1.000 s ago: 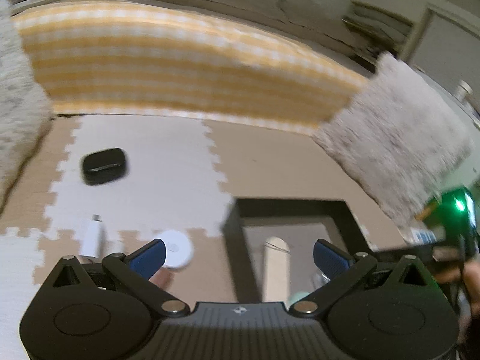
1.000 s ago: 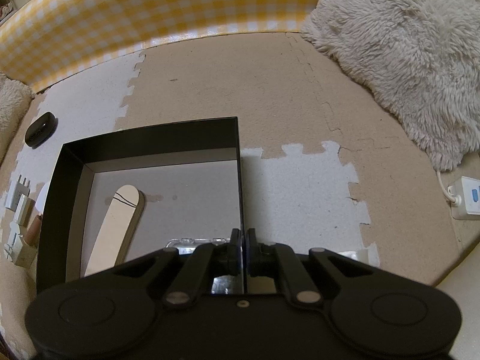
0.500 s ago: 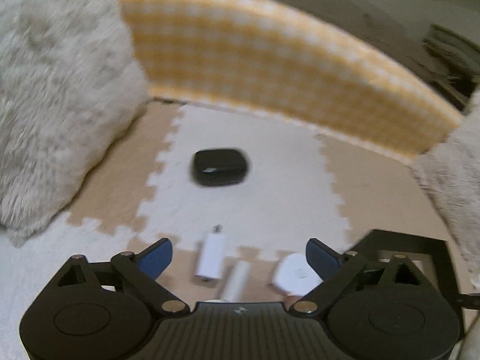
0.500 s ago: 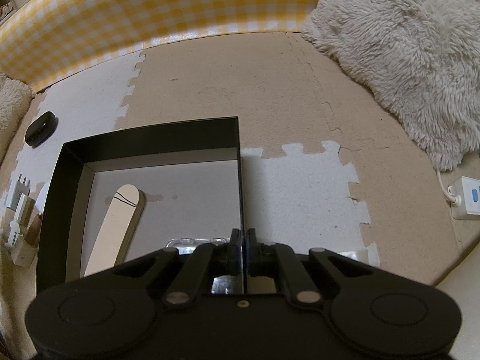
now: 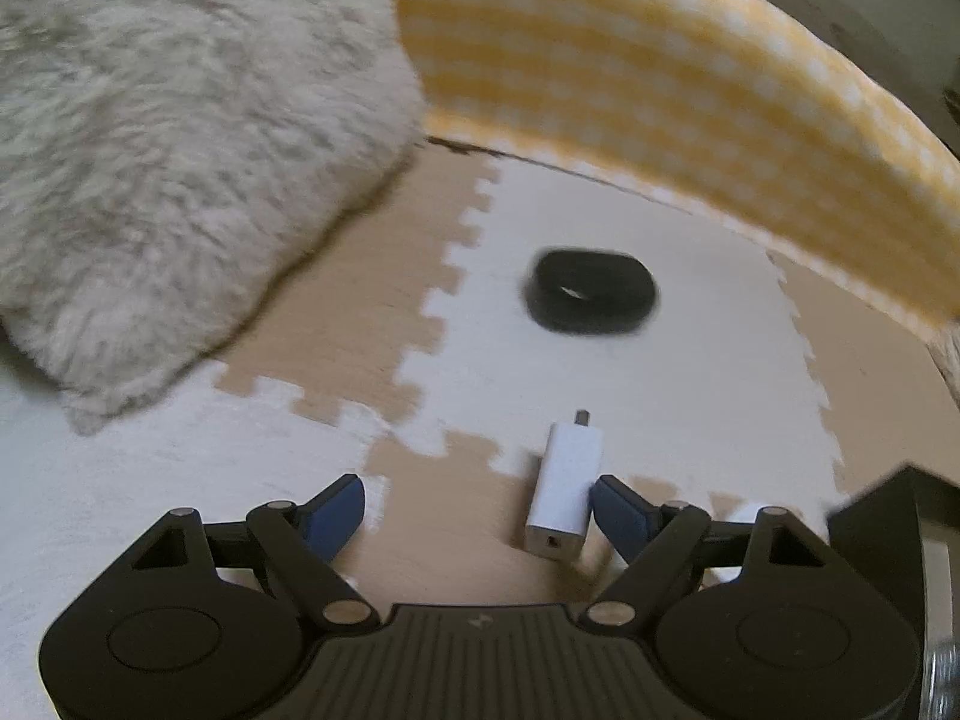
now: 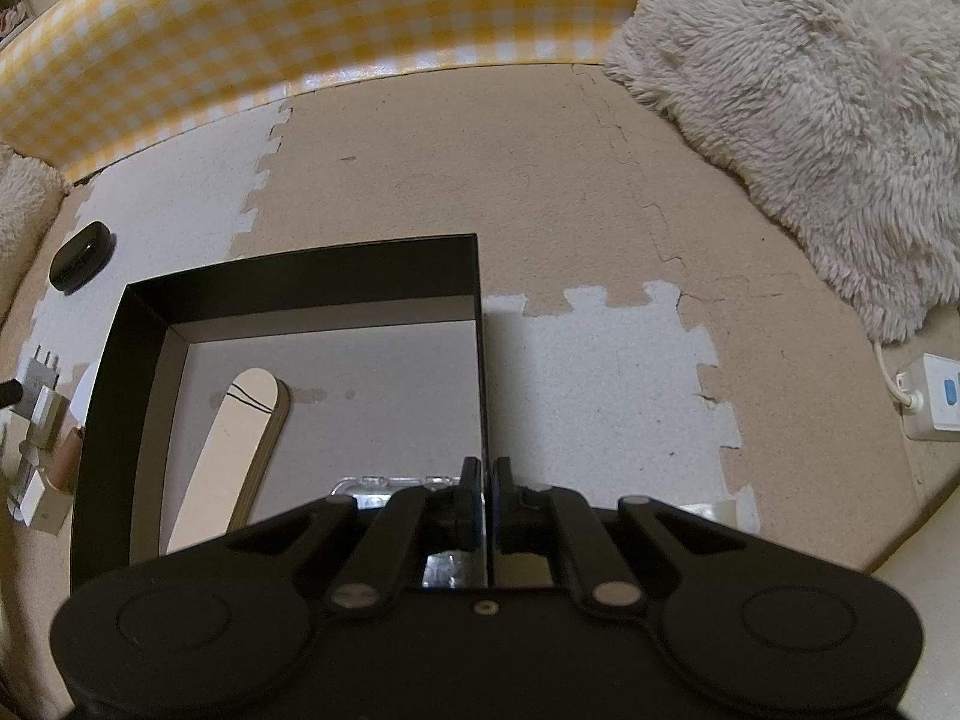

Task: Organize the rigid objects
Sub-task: 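Move the left tool to the white USB charger and grasp it, then carry the charger into the black box and open the left gripper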

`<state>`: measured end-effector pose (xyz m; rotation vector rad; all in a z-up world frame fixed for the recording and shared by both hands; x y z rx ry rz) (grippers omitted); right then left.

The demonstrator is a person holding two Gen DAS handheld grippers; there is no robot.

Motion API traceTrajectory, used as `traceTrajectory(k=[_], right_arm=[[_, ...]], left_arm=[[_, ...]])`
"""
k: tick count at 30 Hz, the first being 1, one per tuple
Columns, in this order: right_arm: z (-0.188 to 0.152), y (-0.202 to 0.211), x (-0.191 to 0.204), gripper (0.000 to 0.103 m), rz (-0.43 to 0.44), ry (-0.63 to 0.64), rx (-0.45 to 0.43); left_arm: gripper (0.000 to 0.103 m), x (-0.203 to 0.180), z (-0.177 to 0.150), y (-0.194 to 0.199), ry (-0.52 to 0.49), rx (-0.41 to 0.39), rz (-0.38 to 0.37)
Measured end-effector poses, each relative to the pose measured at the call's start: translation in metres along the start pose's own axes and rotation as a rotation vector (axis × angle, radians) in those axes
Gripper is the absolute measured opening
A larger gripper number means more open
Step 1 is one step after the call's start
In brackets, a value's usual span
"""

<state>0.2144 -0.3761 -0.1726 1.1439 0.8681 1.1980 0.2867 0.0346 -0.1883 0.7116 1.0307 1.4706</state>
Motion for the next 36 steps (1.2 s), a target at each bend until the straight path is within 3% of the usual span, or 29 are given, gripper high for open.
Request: traceTrajectory(k=[4,9,16,21,31,36], right_arm=[[0.0,0.0,0.0,0.004,0.0,0.0,0.0],[0.0,0.0,0.0,0.004,0.0,0.0,0.0],[0.0,0.0,-0.001,0.004,0.002,0.001,0.0],[0.0,-0.001,-0.002,0.004,0.0,0.004,0.0],[0.0,-0.001,-0.001,0.004,0.001,0.003,0.001],[0.0,-0.001,-0.001,0.004,0.0,0.004,0.001]], left_arm=[[0.079,0.009,0.003,0.003,0.013,-0.027,0.044],[0.069,0.003,0.006,-0.001,-0.001,-0.03,-0.022],[0.045,-0.006,0.007,-0.019,-0.069,0.004,-0.067],[0.041,-0.015,0.005,-0.024,-0.139,0.014,-0.06],[0.037,-0.014,0.006,-0.024,-0.147,0.027,-0.044],[0.037,-0.021,0.014,0.0,-0.067,-0.017,-0.141]])
Point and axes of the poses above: each gripper's, at about its wrist camera, not at the fingertips, and y roughly against the way its jaws point, x to its left, z to its top, the point moved 6 cm from there along -y, roughly the way its jaws point, and after that the axes turned 10 degrees about x, right-handed, at the moved point
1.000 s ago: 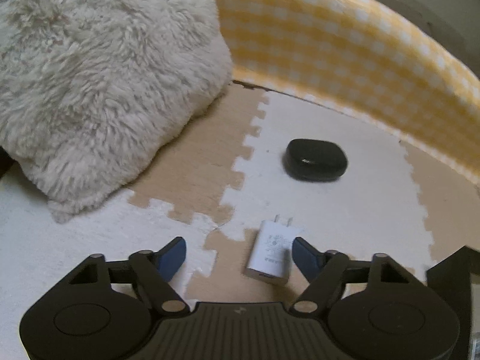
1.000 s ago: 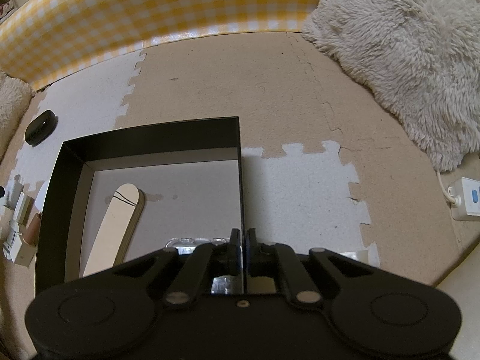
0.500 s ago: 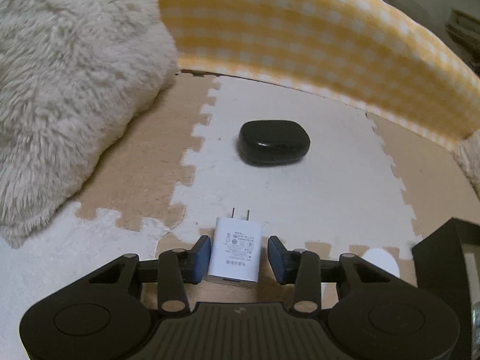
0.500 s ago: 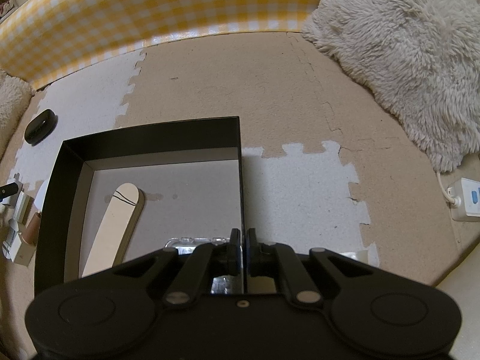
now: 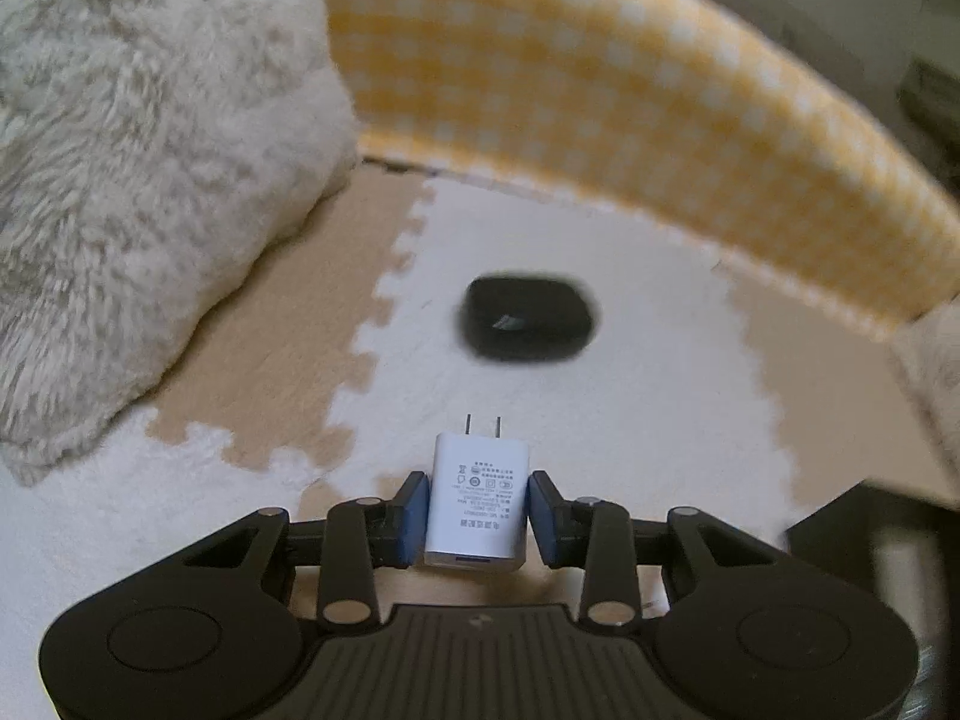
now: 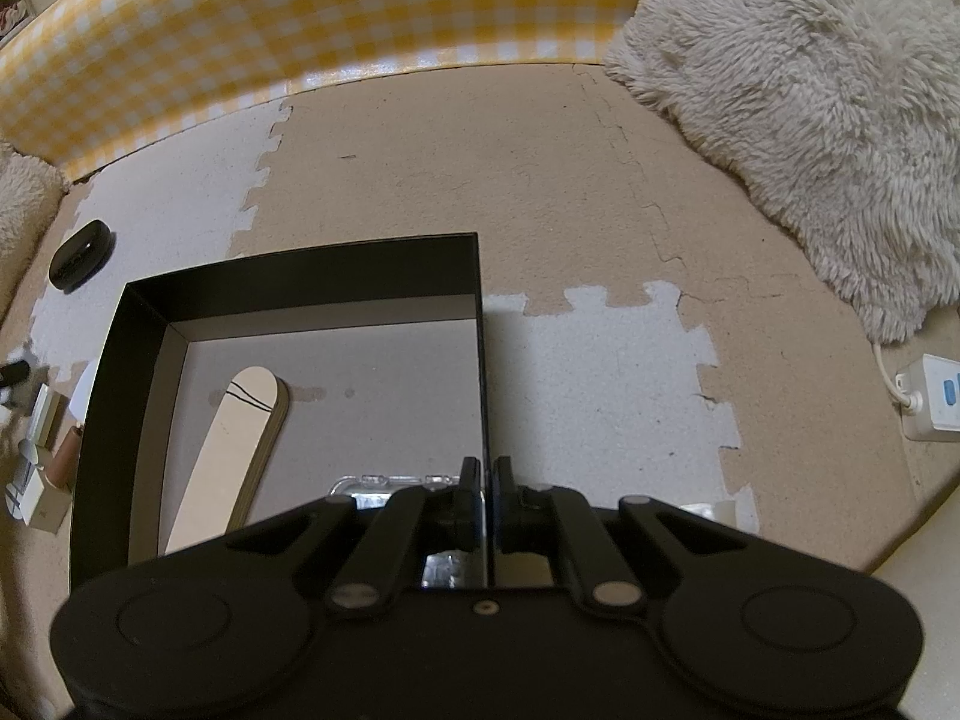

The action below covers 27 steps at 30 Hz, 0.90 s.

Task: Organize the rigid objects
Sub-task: 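Carry the charger into the black box and open the left gripper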

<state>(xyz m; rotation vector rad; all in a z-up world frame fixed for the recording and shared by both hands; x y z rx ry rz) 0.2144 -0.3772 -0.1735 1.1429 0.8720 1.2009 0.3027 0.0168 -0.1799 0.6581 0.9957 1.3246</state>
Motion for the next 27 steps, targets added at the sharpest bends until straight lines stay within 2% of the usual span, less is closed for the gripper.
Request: traceTrajectory(k=[4,7,11,20,23,27], right_arm=[[0.0,0.0,0.0,0.004,0.0,0.0,0.0],[0.0,0.0,0.0,0.004,0.0,0.0,0.0],[0.0,0.0,0.0,0.004,0.0,0.0,0.0],[0.0,0.0,0.0,0.004,-0.003,0.004,0.001],[0.0,0.0,0.0,0.004,-0.005,0.006,0.001],[0.0,0.0,0.001,0.004,-0.007,0.007,0.001]], left_arm=[[0.037,-0.035,0.001,0.02,-0.044,-0.026,-0.089],[0.037,-0.062,-0.003,0.028,-0.091,-0.025,-0.138],[0.037,-0.095,-0.011,0.038,-0.117,-0.015,-0.241],[0.037,-0.191,-0.055,0.06,-0.294,0.047,-0.439],[0.037,-0.212,-0.075,0.054,-0.34,0.084,-0.473],[0.037,-0.222,-0.095,0.032,-0.381,0.107,-0.447]])
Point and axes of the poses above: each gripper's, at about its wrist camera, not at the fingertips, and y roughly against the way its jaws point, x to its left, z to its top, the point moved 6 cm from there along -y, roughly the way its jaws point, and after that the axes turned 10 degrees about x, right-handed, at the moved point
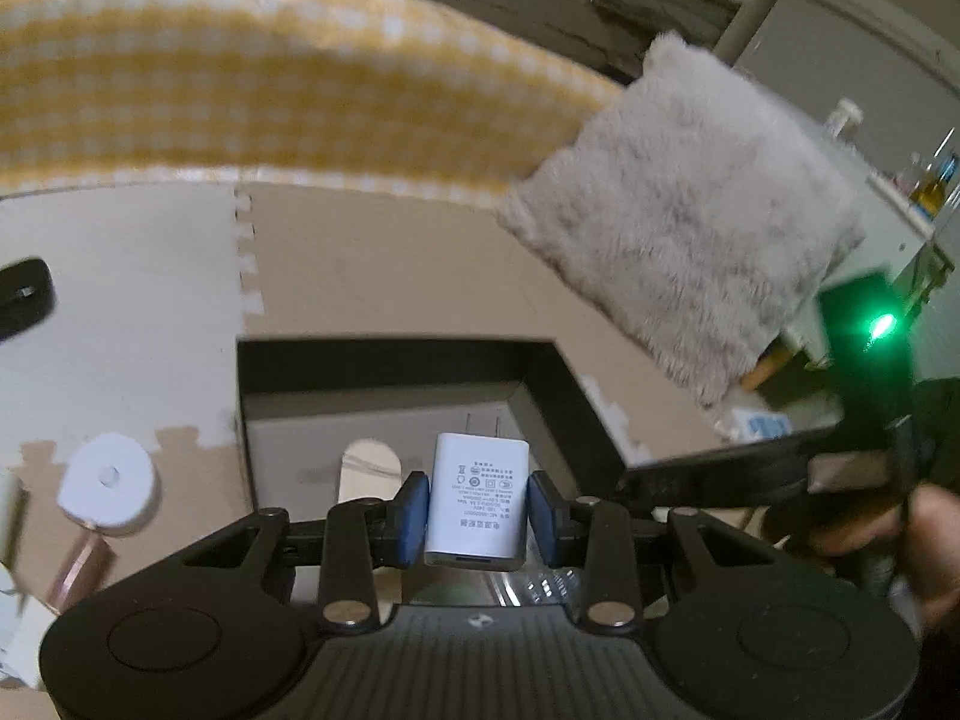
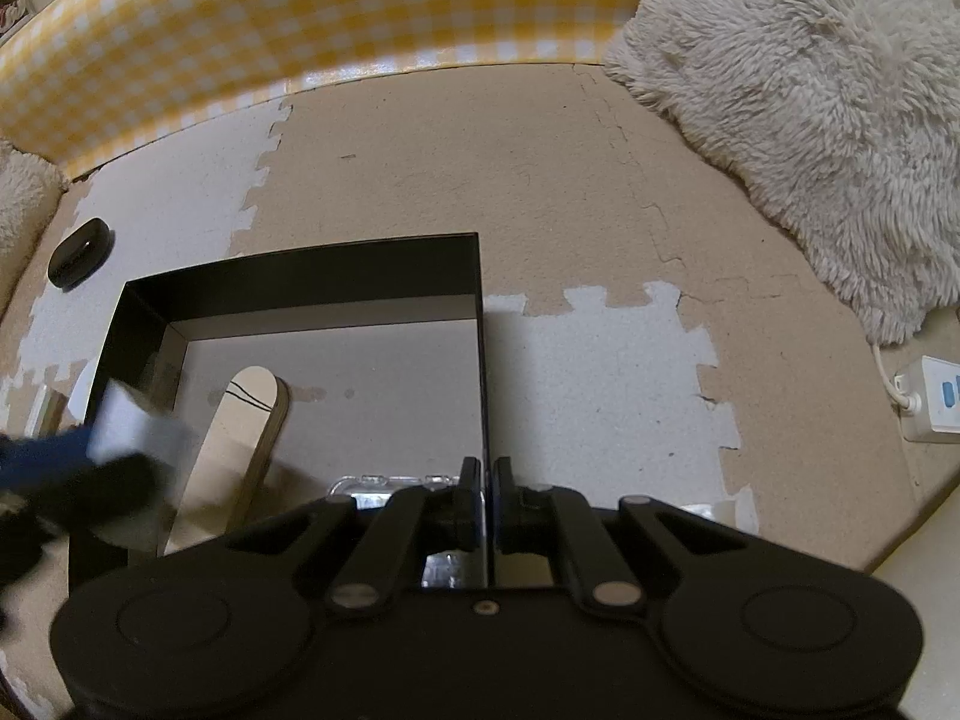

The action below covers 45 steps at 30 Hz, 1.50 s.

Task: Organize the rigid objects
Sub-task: 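Carry the charger into the black box and open the left gripper, then move the left tool back to the nail polish bottle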

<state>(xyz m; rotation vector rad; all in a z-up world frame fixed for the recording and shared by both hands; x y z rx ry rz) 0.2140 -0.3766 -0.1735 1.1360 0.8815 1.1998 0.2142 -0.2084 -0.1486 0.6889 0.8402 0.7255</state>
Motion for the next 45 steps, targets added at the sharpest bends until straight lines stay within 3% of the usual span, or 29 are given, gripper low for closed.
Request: traceTrajectory(k=[15,22,27,31,35,38,43,45], right_arm=[[0.0,0.0,0.002,0.004,-0.004,0.003,0.006],[0.0,0.0,0.002,0.004,-0.003,0.004,0.006],[0.0,0.0,0.002,0.004,-0.003,0.004,0.006],[0.0,0.0,0.002,0.004,-0.002,0.004,0.006],[0.0,0.0,0.002,0.004,0.003,0.0,0.006],[0.0,0.0,0.002,0.004,0.006,-0.004,0.006],[0.0,0.0,0.002,0.004,0.008,-0.005,0.005],[0.0,0.0,0.002,0.004,0.009,-0.006,0.006]], left_arm=[[0.039,0.004,-0.008,-0.039,-0.071,0.017,0.064],[0.054,0.001,-0.01,-0.035,-0.07,0.03,0.051],[0.056,-0.003,-0.014,-0.035,-0.08,0.053,0.052],[0.065,-0.008,-0.016,-0.031,-0.094,0.059,0.049],[0.083,-0.012,-0.016,-0.024,-0.109,0.051,0.067],[0.092,-0.011,-0.014,-0.018,-0.118,0.041,0.086],[0.103,-0.005,-0.006,-0.004,-0.078,0.027,0.087],[0.103,-0.002,-0.004,0.001,-0.07,0.027,0.093]])
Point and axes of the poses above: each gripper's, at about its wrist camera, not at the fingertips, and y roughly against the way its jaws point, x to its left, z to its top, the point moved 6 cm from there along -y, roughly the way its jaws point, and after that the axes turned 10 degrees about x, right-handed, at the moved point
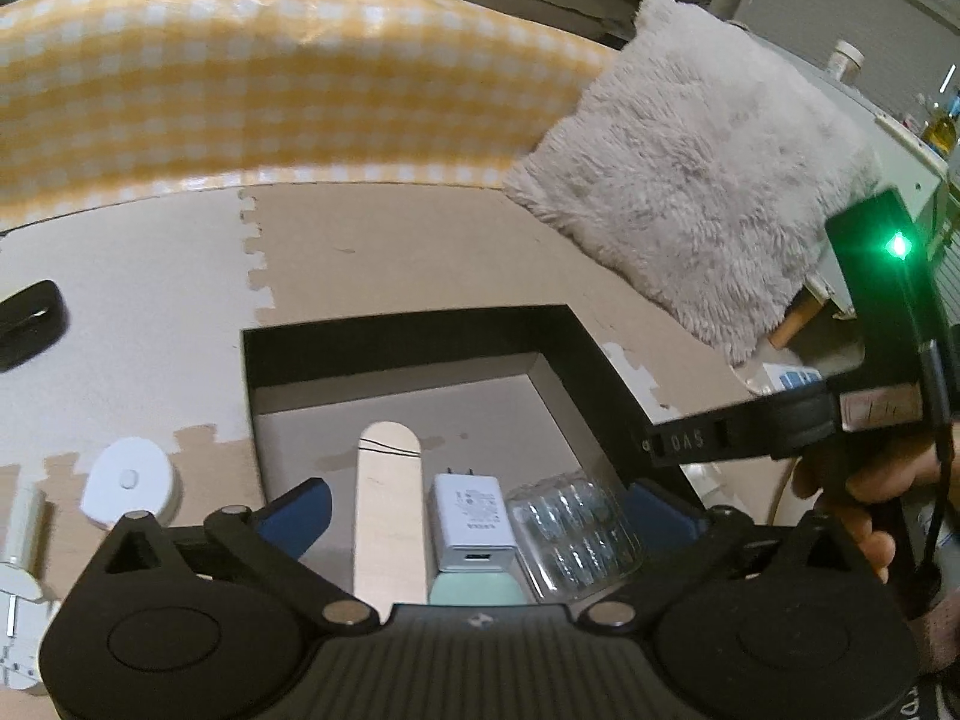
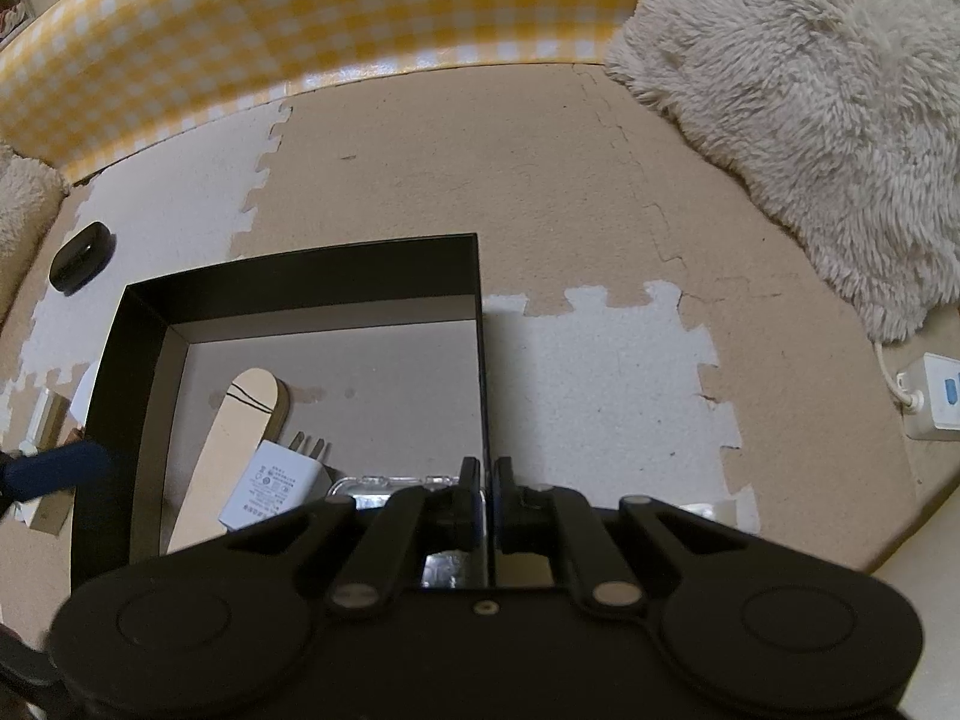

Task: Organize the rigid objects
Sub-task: 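Move the left tool back to the nail polish bottle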

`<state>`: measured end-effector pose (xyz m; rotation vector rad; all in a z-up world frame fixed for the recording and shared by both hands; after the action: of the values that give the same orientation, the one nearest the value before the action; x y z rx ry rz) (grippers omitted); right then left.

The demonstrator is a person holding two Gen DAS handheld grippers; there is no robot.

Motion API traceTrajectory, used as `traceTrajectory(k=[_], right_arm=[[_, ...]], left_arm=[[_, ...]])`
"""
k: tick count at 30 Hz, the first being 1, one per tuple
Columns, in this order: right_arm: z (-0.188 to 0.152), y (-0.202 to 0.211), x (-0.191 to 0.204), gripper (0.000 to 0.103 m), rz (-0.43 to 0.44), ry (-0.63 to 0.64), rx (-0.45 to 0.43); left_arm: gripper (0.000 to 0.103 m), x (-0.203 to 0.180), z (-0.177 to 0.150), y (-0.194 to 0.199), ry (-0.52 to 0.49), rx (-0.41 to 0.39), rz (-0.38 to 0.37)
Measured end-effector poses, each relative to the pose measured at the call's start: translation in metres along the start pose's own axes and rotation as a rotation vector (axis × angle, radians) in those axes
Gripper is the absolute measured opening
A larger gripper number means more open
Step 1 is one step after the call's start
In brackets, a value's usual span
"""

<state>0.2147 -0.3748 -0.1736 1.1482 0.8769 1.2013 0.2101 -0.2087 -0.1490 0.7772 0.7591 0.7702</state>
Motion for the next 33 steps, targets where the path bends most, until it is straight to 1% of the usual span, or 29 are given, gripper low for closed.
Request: traceTrajectory(k=[6,10,15,19,23,26,30,33], right_arm=[[0.0,0.0,-0.001,0.004,0.004,-0.003,0.0],[0.0,0.0,-0.001,0.004,0.004,-0.003,0.0],[0.0,0.0,-0.001,0.004,0.003,-0.002,0.0],[0.0,0.0,-0.001,0.004,0.004,-0.003,0.0],[0.0,0.0,-0.001,0.004,0.004,-0.002,0.0],[0.0,0.0,-0.001,0.004,0.005,-0.003,0.0],[0.0,0.0,-0.001,0.004,0.004,-0.002,0.0],[0.0,0.0,-0.001,0.004,0.005,-0.003,0.0]], left_arm=[[0.103,0.012,0.003,0.012,0.027,-0.003,0.018],[0.103,0.024,0.006,0.022,0.042,-0.018,0.047],[0.103,0.053,0.009,0.039,0.084,-0.048,0.114],[0.103,0.082,0.009,0.051,0.138,-0.057,0.164],[0.103,0.103,0.009,0.061,0.166,-0.061,0.197],[0.103,0.116,0.006,0.066,0.174,-0.048,0.222],[0.103,0.134,-0.004,0.065,0.228,0.009,0.221],[0.103,0.142,-0.01,0.066,0.245,0.016,0.219]])
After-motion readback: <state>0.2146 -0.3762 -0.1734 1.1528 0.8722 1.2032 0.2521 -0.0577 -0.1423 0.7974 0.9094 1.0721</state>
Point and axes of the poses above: each gripper's, at about its wrist camera, not at the fingertips, and y roughly against the way its jaws point, x to its left, z to its top, the point moved 6 cm from there along -y, roughly the way its jaws point, and after that the axes turned 10 degrees about x, right-handed, at the moved point
